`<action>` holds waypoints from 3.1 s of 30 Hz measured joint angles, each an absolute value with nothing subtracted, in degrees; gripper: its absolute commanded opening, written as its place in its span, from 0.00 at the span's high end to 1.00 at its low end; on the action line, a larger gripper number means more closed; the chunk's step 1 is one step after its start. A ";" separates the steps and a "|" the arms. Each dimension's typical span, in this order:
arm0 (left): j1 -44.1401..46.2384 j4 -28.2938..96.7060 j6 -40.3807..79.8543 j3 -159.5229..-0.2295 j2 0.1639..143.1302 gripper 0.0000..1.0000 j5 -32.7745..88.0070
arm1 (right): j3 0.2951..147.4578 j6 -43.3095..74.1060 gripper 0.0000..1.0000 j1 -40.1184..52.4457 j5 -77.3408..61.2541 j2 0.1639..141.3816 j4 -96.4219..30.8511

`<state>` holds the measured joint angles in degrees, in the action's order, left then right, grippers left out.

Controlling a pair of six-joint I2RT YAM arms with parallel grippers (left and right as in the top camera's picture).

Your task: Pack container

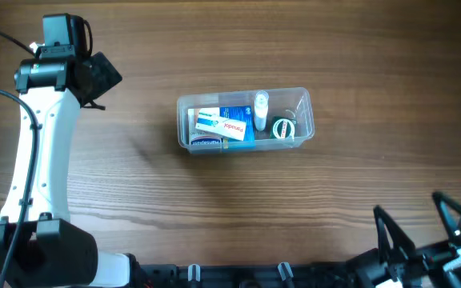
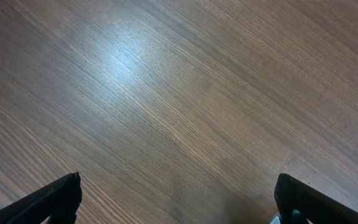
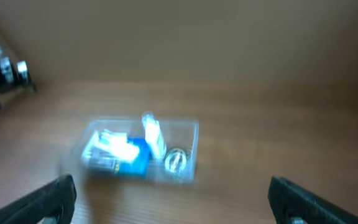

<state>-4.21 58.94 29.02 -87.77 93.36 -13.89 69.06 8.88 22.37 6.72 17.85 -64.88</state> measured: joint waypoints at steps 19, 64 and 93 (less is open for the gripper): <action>-4.21 58.92 29.02 -87.77 93.36 0.00 -13.91 | 24.05 -0.43 0.00 8.47 -1.32 2.35 -10.33; -4.21 58.94 28.99 -87.77 93.36 0.00 -13.89 | 0.38 -6.35 0.00 7.64 -4.03 0.93 -0.01; -4.21 58.96 29.02 -87.77 93.25 0.00 -13.89 | 0.38 -6.35 0.00 7.64 -4.03 0.93 -0.01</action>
<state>-4.21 58.96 29.02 -87.77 93.25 -13.89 0.38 -6.35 7.64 -4.03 0.93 -0.01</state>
